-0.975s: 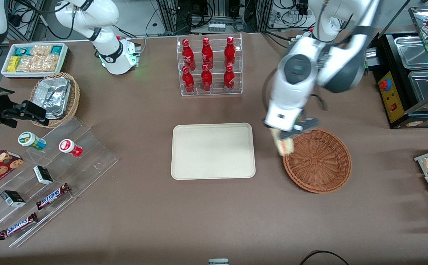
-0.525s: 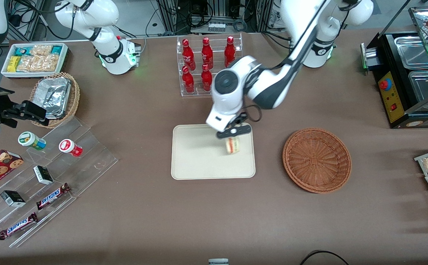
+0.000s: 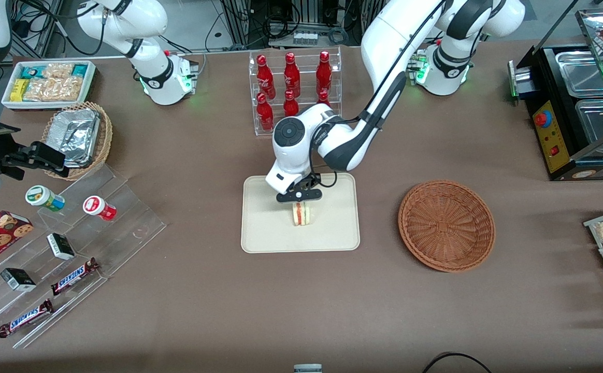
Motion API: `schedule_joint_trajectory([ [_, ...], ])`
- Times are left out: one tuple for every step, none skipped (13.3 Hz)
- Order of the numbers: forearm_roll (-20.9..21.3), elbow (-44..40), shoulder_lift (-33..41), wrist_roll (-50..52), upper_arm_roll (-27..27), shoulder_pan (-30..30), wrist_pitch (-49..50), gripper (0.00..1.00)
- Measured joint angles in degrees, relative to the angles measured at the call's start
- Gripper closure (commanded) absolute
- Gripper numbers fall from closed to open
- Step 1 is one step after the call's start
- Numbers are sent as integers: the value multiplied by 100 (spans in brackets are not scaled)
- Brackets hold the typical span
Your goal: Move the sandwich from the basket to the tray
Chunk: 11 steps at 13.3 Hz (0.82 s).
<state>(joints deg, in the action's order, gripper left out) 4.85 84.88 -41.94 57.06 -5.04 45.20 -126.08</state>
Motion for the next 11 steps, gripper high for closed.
schedule_joint_trajectory([
  [3,-5,-12,0,15,0,-59,84],
  [9,-11,-27,0,27,0,-125,22],
  [12,-20,-46,0,40,0,-159,1],
  [13,-27,-54,0,48,-1,-171,1],
  [14,-42,-54,0,56,-1,-178,1],
  [16,-70,-54,0,63,-1,-179,1],
  [17,-117,-50,0,70,-2,-178,1],
  [17,-171,-20,0,77,-9,-144,1],
  [16,-239,65,9,85,-30,14,1],
  [1,-311,234,39,96,-82,346,0],
  [-57,-354,501,62,112,-201,724,1],
])
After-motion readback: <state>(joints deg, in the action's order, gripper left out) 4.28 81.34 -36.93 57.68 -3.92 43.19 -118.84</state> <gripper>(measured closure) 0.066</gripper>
